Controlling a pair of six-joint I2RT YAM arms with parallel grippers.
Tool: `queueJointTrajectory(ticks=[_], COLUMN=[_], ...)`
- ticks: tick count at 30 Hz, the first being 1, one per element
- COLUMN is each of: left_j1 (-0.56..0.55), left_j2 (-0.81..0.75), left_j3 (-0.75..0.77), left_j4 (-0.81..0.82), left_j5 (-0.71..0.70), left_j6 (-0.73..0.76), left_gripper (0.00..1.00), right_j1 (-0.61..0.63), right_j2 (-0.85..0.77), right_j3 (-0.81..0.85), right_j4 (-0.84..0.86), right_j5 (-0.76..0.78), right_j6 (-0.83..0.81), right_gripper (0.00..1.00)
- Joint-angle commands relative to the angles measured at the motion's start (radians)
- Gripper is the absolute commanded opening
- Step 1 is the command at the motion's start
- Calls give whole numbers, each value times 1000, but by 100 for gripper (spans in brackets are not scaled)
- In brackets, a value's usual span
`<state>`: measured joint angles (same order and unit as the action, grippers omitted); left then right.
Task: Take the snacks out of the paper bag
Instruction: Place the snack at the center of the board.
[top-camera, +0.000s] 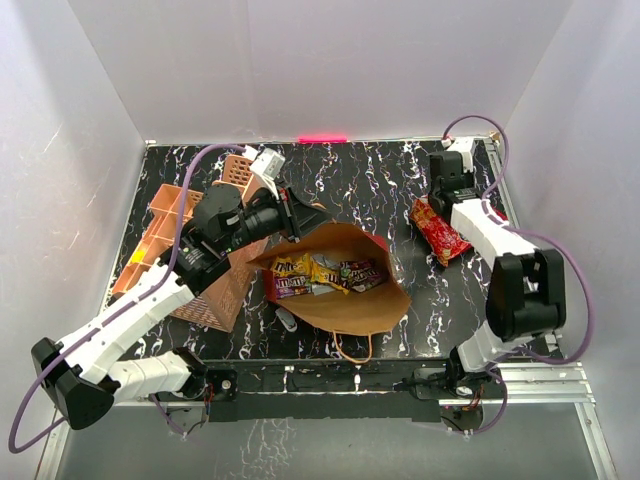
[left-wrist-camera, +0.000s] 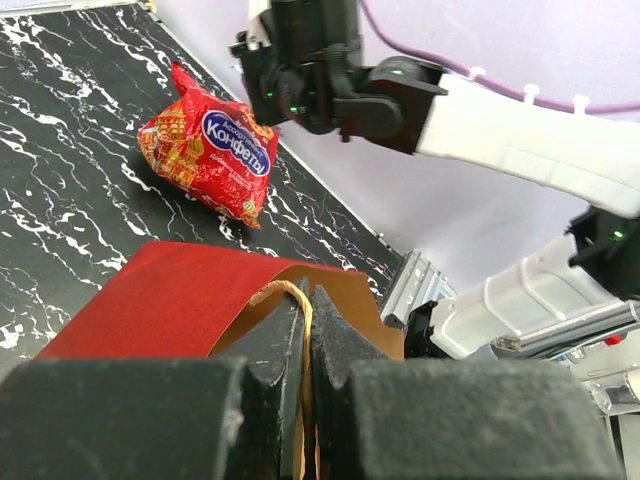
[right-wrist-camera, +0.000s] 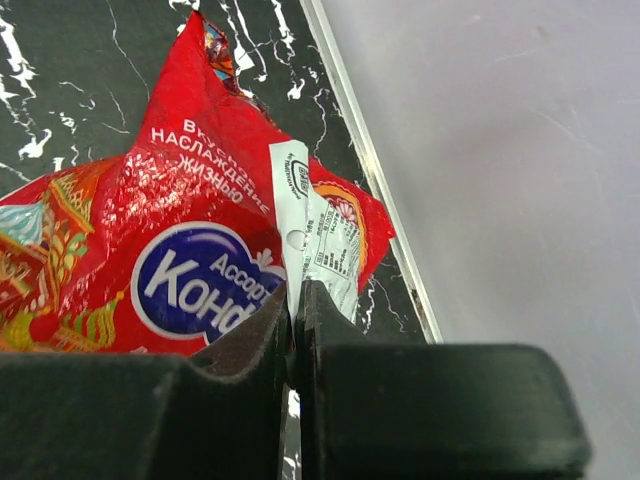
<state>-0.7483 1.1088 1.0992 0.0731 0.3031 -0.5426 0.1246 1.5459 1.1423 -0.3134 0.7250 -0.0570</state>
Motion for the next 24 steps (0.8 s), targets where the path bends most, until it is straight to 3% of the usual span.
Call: queueJointTrajectory(ticks=[1,5,9,14,19,21,24], left_j1=[-3,-3,-3,-3,-3,-3,-3], left_j2=[-47,-61,-59,-39,-27,-23,-21], left_j3=[11,0,1,-4,5,10,14], left_j4=[44,47,49,81,78,71,58], left_j5=[31,32,47,91,102,98,90], left_j6=[6,5,0,-27,-33,-32,-29], left_gripper=[0,0,0,0,0,0,0], right_j1=[-13,-14,-14,-14,-14,-14,-14], right_j2=[105,266,368,378,318,277,210], right_j3=[86,147,200,88,53,53,54], right_j4=[133,153,70,111,107,99,63], right_j5=[26,3,-114,-200,-181,-165,-149], right_j6=[-24,-21,92,170,162,145,128], right_gripper=[7,7,7,7,9,18,40])
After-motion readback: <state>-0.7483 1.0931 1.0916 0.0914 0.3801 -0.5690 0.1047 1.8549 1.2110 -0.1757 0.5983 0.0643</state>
